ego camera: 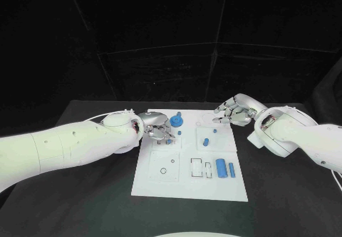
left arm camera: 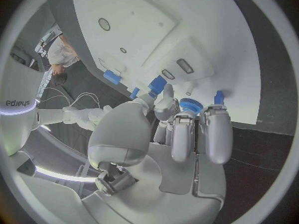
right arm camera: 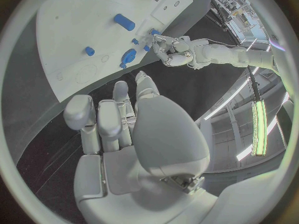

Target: Assemble the parts on the task board

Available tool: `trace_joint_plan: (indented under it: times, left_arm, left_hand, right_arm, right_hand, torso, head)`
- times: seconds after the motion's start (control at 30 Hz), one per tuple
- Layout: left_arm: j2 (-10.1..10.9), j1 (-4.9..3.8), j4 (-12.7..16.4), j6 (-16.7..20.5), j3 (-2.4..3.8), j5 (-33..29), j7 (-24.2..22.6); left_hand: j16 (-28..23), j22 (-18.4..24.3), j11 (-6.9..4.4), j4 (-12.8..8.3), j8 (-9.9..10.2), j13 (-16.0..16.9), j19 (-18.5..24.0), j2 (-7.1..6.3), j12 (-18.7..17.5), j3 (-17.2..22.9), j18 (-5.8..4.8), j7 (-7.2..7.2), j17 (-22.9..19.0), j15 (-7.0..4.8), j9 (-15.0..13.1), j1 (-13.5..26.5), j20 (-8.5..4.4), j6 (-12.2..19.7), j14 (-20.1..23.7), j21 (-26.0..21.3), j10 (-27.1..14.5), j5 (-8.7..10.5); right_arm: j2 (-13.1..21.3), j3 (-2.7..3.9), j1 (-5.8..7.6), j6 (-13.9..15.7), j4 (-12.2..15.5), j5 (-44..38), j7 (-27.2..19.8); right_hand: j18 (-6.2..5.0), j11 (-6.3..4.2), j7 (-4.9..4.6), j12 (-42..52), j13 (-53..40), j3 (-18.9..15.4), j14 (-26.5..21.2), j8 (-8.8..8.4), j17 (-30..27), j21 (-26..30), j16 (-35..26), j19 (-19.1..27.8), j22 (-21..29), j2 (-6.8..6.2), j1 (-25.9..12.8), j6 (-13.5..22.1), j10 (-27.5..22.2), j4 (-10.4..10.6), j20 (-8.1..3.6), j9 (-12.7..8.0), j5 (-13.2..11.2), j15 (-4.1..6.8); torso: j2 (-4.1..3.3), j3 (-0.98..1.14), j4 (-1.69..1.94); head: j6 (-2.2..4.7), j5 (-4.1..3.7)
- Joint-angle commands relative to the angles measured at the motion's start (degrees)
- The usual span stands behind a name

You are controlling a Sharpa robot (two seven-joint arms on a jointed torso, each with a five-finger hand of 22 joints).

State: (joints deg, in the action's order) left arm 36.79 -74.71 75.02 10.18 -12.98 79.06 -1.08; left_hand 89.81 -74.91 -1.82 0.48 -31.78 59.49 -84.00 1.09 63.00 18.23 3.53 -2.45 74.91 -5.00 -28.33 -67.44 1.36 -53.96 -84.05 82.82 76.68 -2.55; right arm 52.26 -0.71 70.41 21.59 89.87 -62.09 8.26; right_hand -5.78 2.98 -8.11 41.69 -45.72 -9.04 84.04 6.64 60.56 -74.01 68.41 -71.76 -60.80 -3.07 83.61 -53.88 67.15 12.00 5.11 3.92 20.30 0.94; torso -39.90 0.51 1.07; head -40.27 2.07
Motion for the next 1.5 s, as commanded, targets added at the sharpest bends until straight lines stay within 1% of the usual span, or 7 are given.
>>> trace_joint_plan:
  times: [0.03,0.4,0.7,0.97,1.2,1.27,1.5]
  left_arm:
    - [-0.21,-0.07,-0.44,-0.54,-0.05,1.30,-1.65]
    - [-0.41,-0.05,-1.10,-0.71,-0.12,1.45,-1.61]
    - [-0.46,-0.04,-1.33,-1.28,-0.12,1.46,-1.64]
    - [-0.59,-0.04,-1.46,-1.64,-0.12,1.46,-1.73]
    - [-0.97,-0.03,-1.94,-1.61,-0.14,1.52,-1.86]
    - [-1.11,-0.02,-2.11,-1.57,-0.15,1.56,-1.94]
    - [-1.37,0.01,-2.58,-1.60,-0.21,1.61,-2.16]
  left_hand:
    - [0.19,-4.58,0.04,-7.58,-0.17,0.04,-1.59,-0.05,0.04,7.94,-1.15,0.06,15.09,-0.06,-0.08,-0.32,-0.25,-0.33,-5.95,0.23,0.35,-0.19]
    - [0.19,-4.58,0.04,-7.58,-0.17,0.04,-1.59,-0.05,0.04,7.94,-1.15,0.06,15.09,-0.06,-0.08,-0.32,-0.25,-0.33,-5.95,0.23,0.35,-0.19]
    - [0.19,-4.54,0.03,-7.56,-0.16,0.05,-1.57,-0.10,0.05,7.99,-1.14,0.07,15.09,-0.06,-0.09,-0.31,-0.26,-0.34,-5.95,0.21,0.36,-0.19]
    - [0.19,-4.54,0.03,-7.55,-0.15,0.03,-1.57,-0.13,0.02,8.02,-1.14,0.08,15.09,-0.07,-0.09,-0.30,-0.26,-0.35,-5.95,0.21,0.36,-0.18]
    - [0.19,-4.51,0.02,-7.53,-0.14,0.01,-1.55,-0.18,0.01,8.06,-1.13,0.08,15.09,-0.07,-0.09,-0.28,-0.26,-0.35,-5.95,0.18,0.35,-0.18]
    - [0.19,-4.51,0.02,-7.53,-0.14,0.01,-1.55,-0.18,0.01,8.06,-1.13,0.08,15.09,-0.07,-0.09,-0.28,-0.26,-0.35,-5.95,0.18,0.35,-0.18]
    - [0.19,-4.51,0.02,-7.53,-0.14,0.01,-1.55,-0.18,0.01,8.06,-1.13,0.08,15.09,-0.07,-0.09,-0.28,-0.26,-0.35,-5.95,0.18,0.35,-0.18]
  right_arm:
    - [-0.08,0.03,0.09,-0.26,0.01,0.10,-0.57]
    - [-0.23,0.03,0.09,-0.29,-0.09,0.10,-0.64]
    - [-0.30,0.03,0.09,-0.38,-0.14,0.10,-0.69]
    - [-0.31,0.03,0.09,-0.46,-0.11,0.10,-0.71]
    - [-0.31,0.03,0.09,-0.46,-0.07,0.10,-0.75]
    - [-0.31,0.03,0.09,-0.45,-0.07,0.10,-0.76]
    - [-0.35,0.03,0.09,-0.46,-0.08,0.10,-0.80]
  right_hand:
    - [-0.38,0.03,-0.02,0.24,0.03,-0.26,-0.04,0.29,-0.05,0.21,-0.20,0.32,0.06,0.47,-0.09,0.30,0.24,0.00,-0.03,0.00,0.35,0.34]
    - [-0.41,0.03,-0.03,0.33,0.01,-0.33,-0.03,0.32,-0.09,0.34,-0.29,0.38,0.21,0.56,-0.15,0.33,0.25,0.08,-0.02,0.00,0.34,0.34]
    - [-0.41,0.03,-0.03,0.33,0.01,-0.33,-0.03,0.32,-0.09,0.34,-0.29,0.38,0.21,0.56,-0.15,0.33,0.25,0.08,-0.02,0.00,0.34,0.34]
    - [-0.41,0.03,-0.03,0.33,0.01,-0.33,-0.03,0.32,-0.09,0.34,-0.29,0.38,0.21,0.56,-0.15,0.33,0.25,0.08,-0.02,0.00,0.34,0.34]
    - [-0.41,0.03,-0.03,0.33,0.01,-0.33,-0.03,0.32,-0.09,0.34,-0.29,0.38,0.21,0.56,-0.15,0.33,0.25,0.08,-0.02,0.00,0.34,0.34]
    - [-0.41,0.03,-0.03,0.33,0.01,-0.33,-0.03,0.32,-0.09,0.34,-0.29,0.38,0.21,0.56,-0.15,0.33,0.25,0.08,-0.02,0.00,0.34,0.34]
    - [-0.42,0.04,-0.03,0.39,0.00,-0.39,0.00,0.33,-0.06,0.38,-0.32,0.38,0.25,0.60,-0.18,0.36,0.25,0.13,-0.02,0.00,0.34,0.34]
  torso:
    - [0.00,0.01,0.01]
    - [0.02,-0.02,0.05]
    - [0.02,0.05,0.07]
    - [0.03,0.03,0.02]
    - [0.01,0.06,0.05]
    - [0.03,0.02,0.04]
    - [0.02,0.02,0.02]
  head:
    - [-0.07,0.00]
    - [-0.11,-0.01]
    - [-0.20,0.00]
    - [-0.23,0.01]
    - [-0.21,0.00]
    - [-0.24,0.02]
    - [-0.31,-0.01]
